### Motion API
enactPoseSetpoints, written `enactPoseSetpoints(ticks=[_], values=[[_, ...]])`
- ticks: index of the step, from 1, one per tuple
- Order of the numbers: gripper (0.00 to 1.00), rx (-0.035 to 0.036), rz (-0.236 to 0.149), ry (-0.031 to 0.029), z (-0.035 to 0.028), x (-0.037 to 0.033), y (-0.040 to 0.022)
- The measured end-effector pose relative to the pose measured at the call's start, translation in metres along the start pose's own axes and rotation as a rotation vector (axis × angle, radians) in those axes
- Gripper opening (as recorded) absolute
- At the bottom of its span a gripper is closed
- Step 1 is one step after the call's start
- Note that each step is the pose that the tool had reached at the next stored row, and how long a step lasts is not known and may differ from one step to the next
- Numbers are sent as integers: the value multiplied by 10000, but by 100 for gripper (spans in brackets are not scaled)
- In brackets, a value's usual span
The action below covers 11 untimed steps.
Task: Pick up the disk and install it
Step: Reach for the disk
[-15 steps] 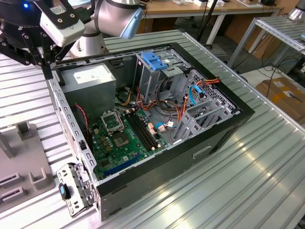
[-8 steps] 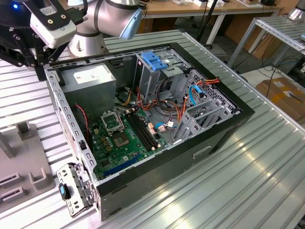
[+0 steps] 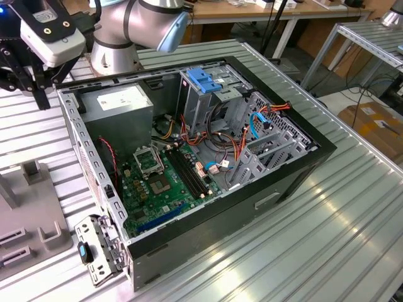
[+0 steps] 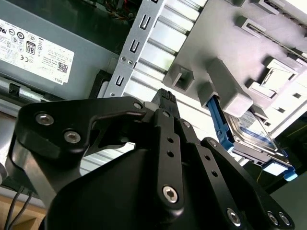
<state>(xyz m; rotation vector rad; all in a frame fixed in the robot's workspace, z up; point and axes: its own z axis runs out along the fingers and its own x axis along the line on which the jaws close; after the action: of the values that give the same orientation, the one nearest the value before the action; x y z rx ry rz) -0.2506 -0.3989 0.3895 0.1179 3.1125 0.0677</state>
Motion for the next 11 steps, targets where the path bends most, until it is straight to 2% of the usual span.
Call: enactPoseSetpoints(ticks=[6,11], values=[[11,0,1,0,7,128,-9],[11,0,-1,0,8,164,-12]])
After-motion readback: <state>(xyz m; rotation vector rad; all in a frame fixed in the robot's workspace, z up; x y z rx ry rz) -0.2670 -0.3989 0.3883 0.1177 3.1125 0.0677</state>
